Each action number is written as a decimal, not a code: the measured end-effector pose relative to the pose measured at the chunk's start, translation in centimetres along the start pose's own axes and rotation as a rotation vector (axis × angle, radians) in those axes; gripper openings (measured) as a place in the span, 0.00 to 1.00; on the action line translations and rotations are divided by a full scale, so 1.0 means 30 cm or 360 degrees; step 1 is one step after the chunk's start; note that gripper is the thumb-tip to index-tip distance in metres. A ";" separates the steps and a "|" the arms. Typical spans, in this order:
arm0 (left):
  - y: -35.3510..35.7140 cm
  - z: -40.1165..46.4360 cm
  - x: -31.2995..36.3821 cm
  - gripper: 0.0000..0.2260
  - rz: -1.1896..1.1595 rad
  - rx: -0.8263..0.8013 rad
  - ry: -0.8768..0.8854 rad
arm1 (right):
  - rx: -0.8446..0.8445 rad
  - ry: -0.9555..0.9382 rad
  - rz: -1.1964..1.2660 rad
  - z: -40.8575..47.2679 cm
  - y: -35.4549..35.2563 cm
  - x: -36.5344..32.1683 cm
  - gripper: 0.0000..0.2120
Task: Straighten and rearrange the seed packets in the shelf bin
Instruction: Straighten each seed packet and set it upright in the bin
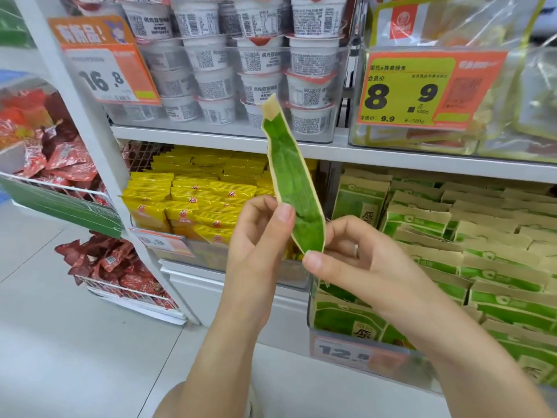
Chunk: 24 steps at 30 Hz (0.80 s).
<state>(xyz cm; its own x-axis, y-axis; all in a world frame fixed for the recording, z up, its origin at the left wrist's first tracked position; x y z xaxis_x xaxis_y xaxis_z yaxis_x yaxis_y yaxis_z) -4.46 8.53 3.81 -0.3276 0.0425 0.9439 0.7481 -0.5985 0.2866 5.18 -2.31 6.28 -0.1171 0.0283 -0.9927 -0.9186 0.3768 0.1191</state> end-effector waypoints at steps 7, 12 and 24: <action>0.011 -0.003 0.021 0.43 -0.0159 -0.0019 0.0037 | 0.0006 -0.0126 -0.0147 -0.010 0.004 -0.034 0.10; 0.013 -0.005 0.027 0.43 -0.0196 -0.0033 0.0035 | 0.0078 -0.0174 -0.0194 -0.007 0.012 -0.031 0.11; 0.002 -0.011 0.029 0.19 -0.0005 -0.0182 0.0033 | 0.0655 -0.0634 -0.0856 -0.011 0.012 -0.009 0.12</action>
<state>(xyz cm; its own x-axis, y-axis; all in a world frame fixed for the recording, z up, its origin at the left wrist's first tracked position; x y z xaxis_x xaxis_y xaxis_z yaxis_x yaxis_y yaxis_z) -4.89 8.27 4.59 -0.3424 0.0285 0.9391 0.6768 -0.6858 0.2676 4.75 -2.49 6.61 0.5200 0.0452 -0.8530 -0.5877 0.7436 -0.3188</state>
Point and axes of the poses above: each hand's wrist, its own z-axis towards the middle knuckle, its own y-axis out of the palm, x = y × z, the point moved 1 cm from there along z, towards the middle knuckle, and after that the axes turned 10 degrees about z, right-handed, at the moved point
